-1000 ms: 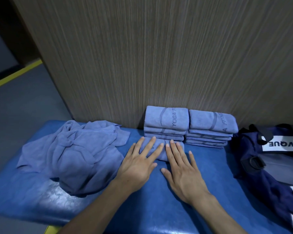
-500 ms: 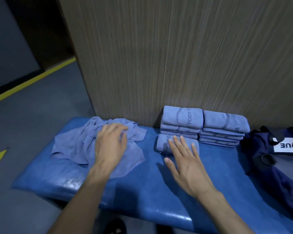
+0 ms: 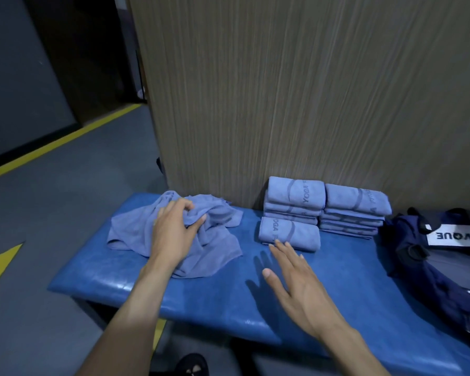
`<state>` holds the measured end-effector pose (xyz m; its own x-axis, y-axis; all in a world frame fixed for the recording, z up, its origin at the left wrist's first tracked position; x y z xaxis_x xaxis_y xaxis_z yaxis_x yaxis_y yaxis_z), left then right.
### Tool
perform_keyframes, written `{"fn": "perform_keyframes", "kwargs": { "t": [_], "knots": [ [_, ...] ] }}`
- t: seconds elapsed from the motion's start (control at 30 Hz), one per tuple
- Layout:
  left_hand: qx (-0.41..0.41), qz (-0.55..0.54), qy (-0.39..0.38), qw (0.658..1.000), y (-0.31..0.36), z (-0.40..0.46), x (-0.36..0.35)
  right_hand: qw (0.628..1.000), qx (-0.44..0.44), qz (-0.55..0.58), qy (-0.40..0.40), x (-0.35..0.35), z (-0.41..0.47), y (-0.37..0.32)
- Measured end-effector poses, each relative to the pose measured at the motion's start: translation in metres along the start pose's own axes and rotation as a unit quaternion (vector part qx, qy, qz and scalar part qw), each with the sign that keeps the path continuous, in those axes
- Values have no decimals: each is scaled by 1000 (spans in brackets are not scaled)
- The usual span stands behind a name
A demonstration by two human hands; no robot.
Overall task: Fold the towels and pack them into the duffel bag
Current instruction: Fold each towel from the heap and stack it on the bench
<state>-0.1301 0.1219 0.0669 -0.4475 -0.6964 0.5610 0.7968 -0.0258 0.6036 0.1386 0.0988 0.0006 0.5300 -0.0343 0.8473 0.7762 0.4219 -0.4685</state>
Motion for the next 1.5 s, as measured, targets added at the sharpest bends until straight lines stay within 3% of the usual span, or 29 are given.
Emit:
{"fn": "perform_keyframes", "kwargs": {
  "t": [0.13, 0.33, 0.5, 0.57, 0.63, 0.7, 0.77, 0.83, 0.97, 1.03, 1.07, 1.2, 1.27, 1.33, 1.5],
  "knots": [
    [30, -220, -24, 975, 41, -7, 4, 994, -43, 101, 16, 11, 3, -3],
    [-7, -330, -114, 937, 86, -25, -8, 940, -118, 315, 55, 10, 12, 5],
    [-20, -370, -171, 913, 104, -38, -16, 961, -56, 251, 103, 20, 17, 0],
    [-9, -371, -167, 913, 102, -39, -17, 955, -72, 271, 100, 21, 19, 0],
    [-1, -341, -138, 930, 94, -36, -19, 909, -115, 394, 72, 22, 19, -3],
    [11, -310, -109, 944, 81, -32, -21, 795, -193, 574, 36, 21, 16, -6],
    [24, -291, -106, 951, 69, -30, -25, 692, -265, 671, 9, 18, 12, -4],
    [22, -253, -112, 961, 62, -31, -29, 649, -294, 702, 2, 19, 9, 2],
    [19, -191, -58, 980, 52, -27, -18, 632, -307, 712, 11, 29, 5, 5],
    [14, -202, -47, 978, 55, -26, -12, 616, -309, 725, 10, 34, 3, 2],
    [20, -229, -63, 971, 59, -26, -13, 627, -307, 716, 14, 36, 3, 2],
    [1, -334, -241, 911, 100, -53, -31, 696, -262, 668, -14, 40, 3, -6],
    [-44, -357, -371, 856, 130, -84, -44, 701, -221, 676, -51, 39, 1, -18],
    [-71, -355, -445, 819, 144, -108, -54, 699, -188, 685, -80, 40, -1, -25],
    [-120, -257, -401, 871, 134, -99, -58, 686, -198, 696, -74, 50, -6, -14]
  ]
}}
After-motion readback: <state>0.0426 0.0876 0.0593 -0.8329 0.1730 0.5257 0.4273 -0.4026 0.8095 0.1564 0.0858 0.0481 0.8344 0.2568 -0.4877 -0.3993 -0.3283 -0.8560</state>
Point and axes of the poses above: each hand's wrist, its own z-axis towards the middle knuckle, its own x-axis out of the back of the hand, y = z × x, the point moved 10 cm from there along z, towards the middle knuckle, and after that the axes turned 10 degrees about y, right-handed, at the moved point
